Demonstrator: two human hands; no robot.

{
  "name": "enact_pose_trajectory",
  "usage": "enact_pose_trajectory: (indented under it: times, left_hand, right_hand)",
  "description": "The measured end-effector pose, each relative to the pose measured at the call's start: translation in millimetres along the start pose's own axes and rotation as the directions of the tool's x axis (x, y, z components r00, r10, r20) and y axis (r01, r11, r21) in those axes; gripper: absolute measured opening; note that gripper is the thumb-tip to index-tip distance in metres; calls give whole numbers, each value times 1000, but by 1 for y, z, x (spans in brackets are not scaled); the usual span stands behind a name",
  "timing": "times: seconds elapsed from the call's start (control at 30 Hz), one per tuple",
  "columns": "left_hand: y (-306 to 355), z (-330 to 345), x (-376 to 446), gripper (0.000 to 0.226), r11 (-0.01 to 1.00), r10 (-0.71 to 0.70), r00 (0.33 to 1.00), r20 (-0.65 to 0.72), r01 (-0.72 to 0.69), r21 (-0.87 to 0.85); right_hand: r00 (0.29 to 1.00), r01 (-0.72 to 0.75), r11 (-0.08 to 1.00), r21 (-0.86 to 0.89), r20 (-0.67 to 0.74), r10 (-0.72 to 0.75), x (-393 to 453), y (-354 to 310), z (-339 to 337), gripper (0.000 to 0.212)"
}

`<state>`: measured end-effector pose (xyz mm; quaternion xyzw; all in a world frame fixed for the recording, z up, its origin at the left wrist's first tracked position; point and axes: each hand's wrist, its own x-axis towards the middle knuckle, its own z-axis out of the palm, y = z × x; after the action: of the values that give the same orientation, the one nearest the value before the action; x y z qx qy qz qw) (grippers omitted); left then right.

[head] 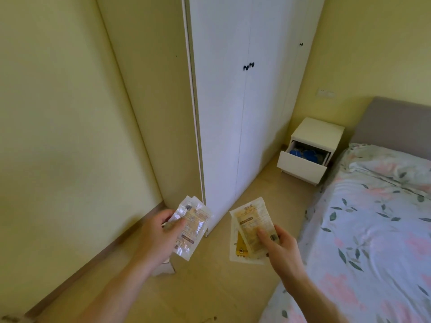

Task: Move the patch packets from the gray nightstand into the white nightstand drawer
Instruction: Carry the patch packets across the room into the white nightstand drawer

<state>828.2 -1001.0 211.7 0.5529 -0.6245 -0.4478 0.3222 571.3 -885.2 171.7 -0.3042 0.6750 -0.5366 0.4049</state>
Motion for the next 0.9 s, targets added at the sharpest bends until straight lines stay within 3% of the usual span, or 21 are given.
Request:
enact_pose_trajectory:
  times: [0.07, 0.3, 0.47, 0.9]
  left_hand:
    - [-1, -2, 33, 24, 1000, 3, 998, 57, -4, 23]
    - [34, 66, 138, 7, 995, 83, 946, 314, -95, 24]
    - [65, 134, 210, 7, 984, 158, 878, 452, -176, -1]
    - [154, 320, 422, 7, 989, 121, 864, 489, -148, 17]
  right_hand:
    - [998, -10, 1000, 5, -54, 10, 11, -2, 12, 13]
    - [942, -28, 998, 60, -333, 47, 58, -11, -7, 15]
    - [874, -25, 991, 130, -478, 85, 113, -9, -43, 12]
    - [836, -44, 996, 80, -542, 81, 344, -60, -176, 15]
